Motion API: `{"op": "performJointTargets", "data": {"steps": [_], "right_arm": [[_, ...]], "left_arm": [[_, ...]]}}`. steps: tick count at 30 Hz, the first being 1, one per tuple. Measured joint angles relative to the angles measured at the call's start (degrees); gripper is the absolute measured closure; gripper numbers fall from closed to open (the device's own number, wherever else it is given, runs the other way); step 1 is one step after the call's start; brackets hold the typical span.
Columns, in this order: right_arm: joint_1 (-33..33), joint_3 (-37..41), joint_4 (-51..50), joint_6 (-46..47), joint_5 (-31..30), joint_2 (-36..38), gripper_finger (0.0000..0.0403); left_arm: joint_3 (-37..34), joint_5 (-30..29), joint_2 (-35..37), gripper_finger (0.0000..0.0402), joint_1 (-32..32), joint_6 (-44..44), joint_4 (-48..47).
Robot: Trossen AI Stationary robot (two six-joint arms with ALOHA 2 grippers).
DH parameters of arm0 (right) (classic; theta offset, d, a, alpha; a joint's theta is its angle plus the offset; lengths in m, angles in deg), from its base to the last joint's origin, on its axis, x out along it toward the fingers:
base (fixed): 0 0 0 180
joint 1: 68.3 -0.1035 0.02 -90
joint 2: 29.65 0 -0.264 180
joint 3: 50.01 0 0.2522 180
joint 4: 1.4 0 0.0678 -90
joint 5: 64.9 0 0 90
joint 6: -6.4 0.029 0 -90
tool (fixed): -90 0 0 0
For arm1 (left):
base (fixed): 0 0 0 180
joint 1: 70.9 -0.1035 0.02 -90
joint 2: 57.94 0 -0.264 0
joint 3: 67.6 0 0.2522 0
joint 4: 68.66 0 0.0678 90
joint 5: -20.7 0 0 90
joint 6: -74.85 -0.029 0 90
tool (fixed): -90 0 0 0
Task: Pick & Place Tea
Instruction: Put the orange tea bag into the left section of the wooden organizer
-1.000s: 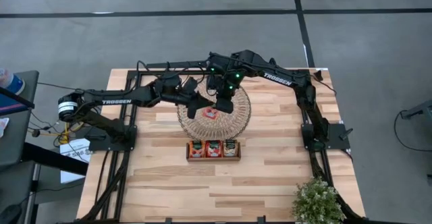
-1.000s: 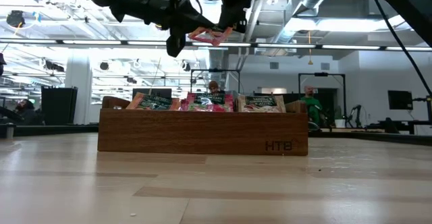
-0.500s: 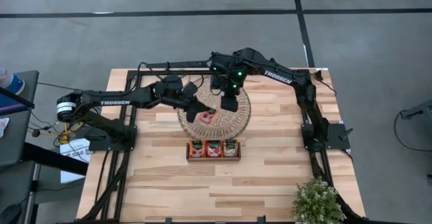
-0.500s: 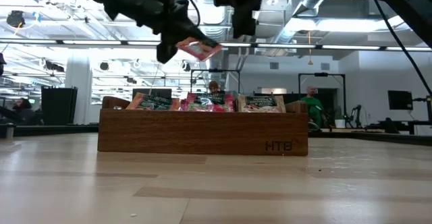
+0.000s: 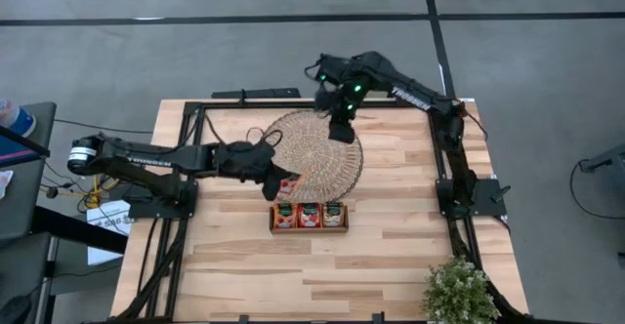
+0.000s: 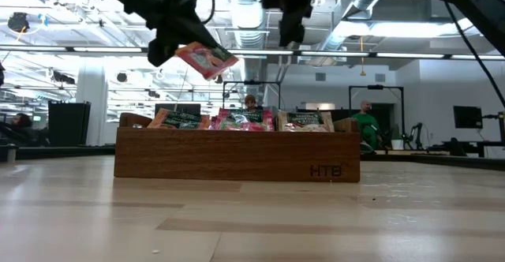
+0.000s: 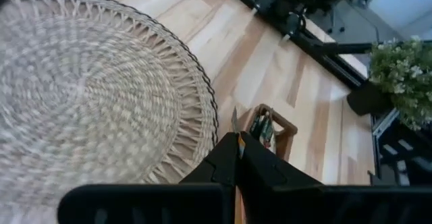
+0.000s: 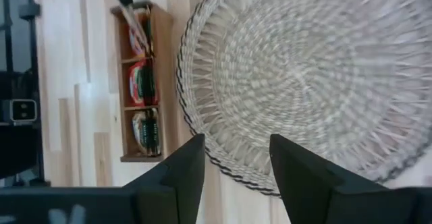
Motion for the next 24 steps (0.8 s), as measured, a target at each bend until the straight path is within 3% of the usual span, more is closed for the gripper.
{"op": "performJointTargets", "data": {"steps": [10,13,17,24], "right_arm": [[5.3,0.1,0.0,-0.4,0.9,12.8,0.0267],[6.2,3.6,0.0,-0.9,0.9,18.7,0.0275],[7.1,15.7,3.3,-0.4,0.9,29.3,0.0286],[7.1,51.3,29.7,7.2,0.9,53.6,0.03]], "left_arm": [[-7.5,-12.6,0.6,0.0401,9.6,6.9,15.4],[-8.7,-16.8,0.6,0.0401,12.2,7.1,18.3],[-10.6,-20.6,0.3,0.0401,15.2,8.5,22.4],[-11.0,-25.5,0.3,0.0401,19.3,8.8,25.4]]}}
